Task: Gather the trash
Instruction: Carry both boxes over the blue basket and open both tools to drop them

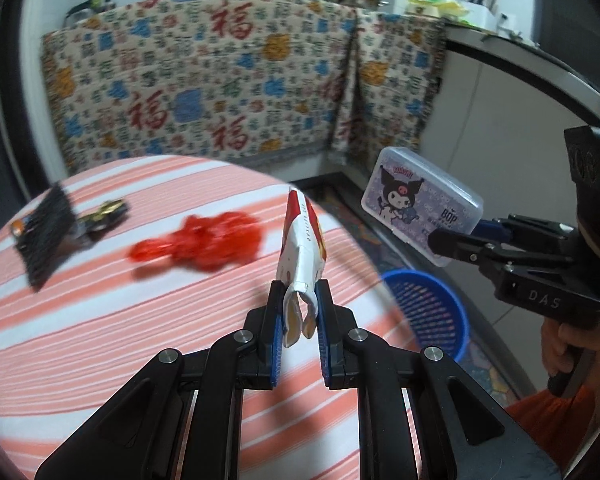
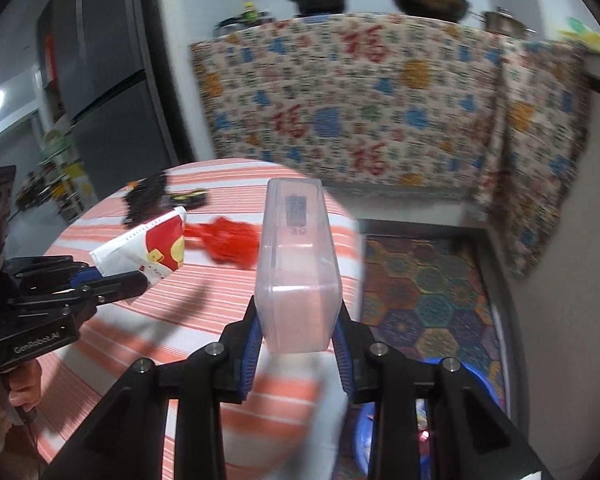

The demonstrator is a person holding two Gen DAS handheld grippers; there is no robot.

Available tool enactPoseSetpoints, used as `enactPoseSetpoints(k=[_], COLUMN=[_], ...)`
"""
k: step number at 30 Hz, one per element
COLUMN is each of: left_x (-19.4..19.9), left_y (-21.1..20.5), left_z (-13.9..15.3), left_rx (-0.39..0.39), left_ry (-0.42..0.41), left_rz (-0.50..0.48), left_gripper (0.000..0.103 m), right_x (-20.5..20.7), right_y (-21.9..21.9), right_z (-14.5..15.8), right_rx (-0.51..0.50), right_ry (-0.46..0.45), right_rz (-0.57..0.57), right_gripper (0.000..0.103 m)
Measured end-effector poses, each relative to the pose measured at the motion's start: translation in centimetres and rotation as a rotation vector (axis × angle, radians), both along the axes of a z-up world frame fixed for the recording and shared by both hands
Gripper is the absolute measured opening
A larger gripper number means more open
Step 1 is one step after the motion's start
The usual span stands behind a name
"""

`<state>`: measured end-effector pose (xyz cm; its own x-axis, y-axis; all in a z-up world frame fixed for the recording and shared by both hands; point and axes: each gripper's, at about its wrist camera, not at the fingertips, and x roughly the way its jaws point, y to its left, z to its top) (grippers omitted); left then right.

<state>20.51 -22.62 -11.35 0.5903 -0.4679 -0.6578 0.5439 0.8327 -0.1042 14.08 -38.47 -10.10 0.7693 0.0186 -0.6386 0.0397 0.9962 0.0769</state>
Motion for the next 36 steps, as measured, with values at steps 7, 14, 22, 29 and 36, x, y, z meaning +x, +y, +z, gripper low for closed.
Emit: enactPoseSetpoints(k=[7,14,22,29,36], left_x=[0.4,0.8,1.0,0.9,1.7], left_y=[-8.3,-14.3,-18.5,-20.8,-23.1], left_z=[-1.4,-3.1,-6.0,-8.4,-10.6], left_rx=[-0.018,-0.009,0.027,0.067,0.089], left_ry=[0.065,0.125,0.190,0.228,0.254], left_rz=[-0.105,-0.174,-0.217,-0.244,-0.262], left_gripper=[0.013,0.013,0.013,0.014,0.059], right_x=[-3.7,-5.4,-6.2,-6.6,-5.9], right_y=[-7.4,-12.4,-15.9,-17.8,-18.9], right_z=[-0.5,-2.1,-5.2,-6.8,-8.2], right_rx=[0.015,0.034,0.072,0.099,0.118], right_ry=[0.012,0.084,0.209,0.269,0.296], right_rz=[-0.184,-0.295,-0.351,-0.372,-0.383], right_gripper=[0.033,0.033,0.033,0.033,0.052])
